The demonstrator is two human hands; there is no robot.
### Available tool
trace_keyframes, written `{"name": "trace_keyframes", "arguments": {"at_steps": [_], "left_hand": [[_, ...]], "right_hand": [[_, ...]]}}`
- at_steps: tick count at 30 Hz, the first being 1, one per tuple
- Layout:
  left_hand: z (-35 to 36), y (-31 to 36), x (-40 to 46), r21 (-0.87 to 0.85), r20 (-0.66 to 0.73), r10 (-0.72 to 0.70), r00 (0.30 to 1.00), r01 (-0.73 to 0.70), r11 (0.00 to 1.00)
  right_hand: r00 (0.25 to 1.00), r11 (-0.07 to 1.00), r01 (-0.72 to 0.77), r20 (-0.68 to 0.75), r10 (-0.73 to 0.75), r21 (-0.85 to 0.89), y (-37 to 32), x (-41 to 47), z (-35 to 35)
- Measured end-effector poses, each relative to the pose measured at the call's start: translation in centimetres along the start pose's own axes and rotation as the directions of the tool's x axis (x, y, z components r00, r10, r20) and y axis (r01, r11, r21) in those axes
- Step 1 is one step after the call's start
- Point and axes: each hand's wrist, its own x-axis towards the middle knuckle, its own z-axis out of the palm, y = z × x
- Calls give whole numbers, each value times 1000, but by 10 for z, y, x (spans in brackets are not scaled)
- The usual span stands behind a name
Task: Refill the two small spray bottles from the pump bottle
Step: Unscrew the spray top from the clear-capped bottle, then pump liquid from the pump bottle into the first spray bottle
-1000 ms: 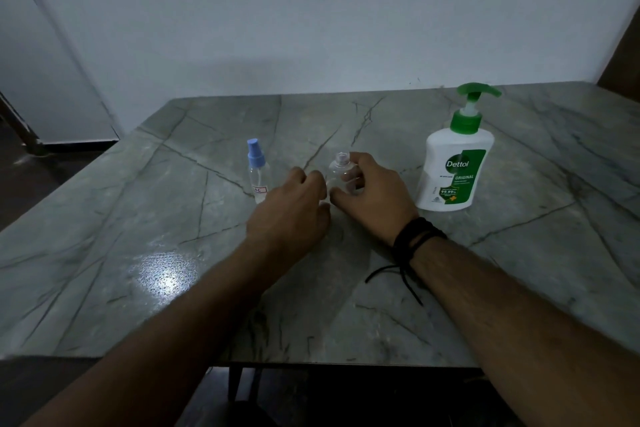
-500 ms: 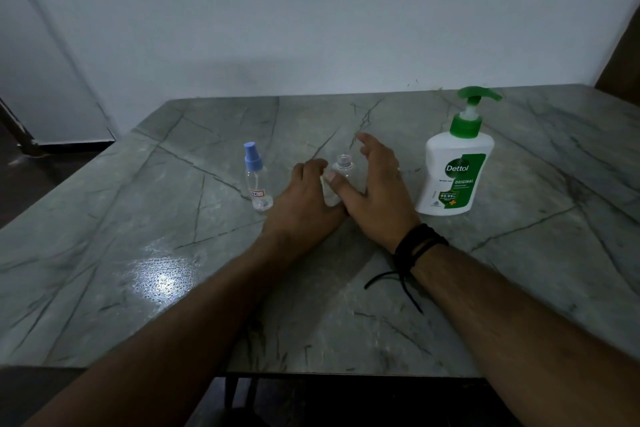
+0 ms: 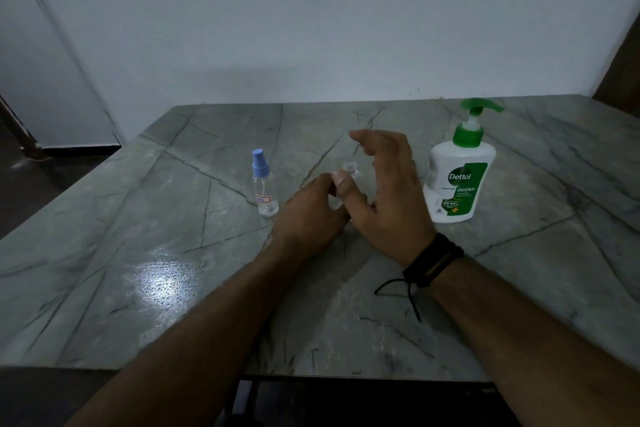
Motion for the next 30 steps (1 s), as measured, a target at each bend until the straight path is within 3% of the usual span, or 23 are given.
{"name": "trace_keyframes", "arguments": {"at_steps": [4, 7, 9, 13, 17, 22, 30], "left_hand": [[-2, 2, -2, -7, 20, -7, 1000, 7, 1000], [-1, 0, -3, 3, 7, 4, 1000, -4, 1000], [-1, -1, -3, -2, 9, 6, 1000, -6, 1000], [-1, -2, -3, -10, 23, 13, 1000, -13, 1000], [-1, -1, -4, -18, 11, 13, 1000, -13, 1000], [-2, -1, -4, -20, 30, 7, 1000, -7, 1000], [-1, -4, -2, -35, 32, 6, 999, -5, 999]], "right_hand": [[986, 987, 158, -54, -157, 16, -23, -1, -36], [962, 972, 222, -146, -231, -80, -23, -1, -75], [963, 979, 167, -195, -188, -121, -10, 0, -100], [956, 994, -111, -271, 109, 9, 28, 9, -130], [943, 915, -311, -40, 332, 256, 61, 22, -131], [921, 917, -340, 269, 280, 209, 73, 19, -119], [944, 953, -284, 203, 260, 104, 71, 20, -98]]}}
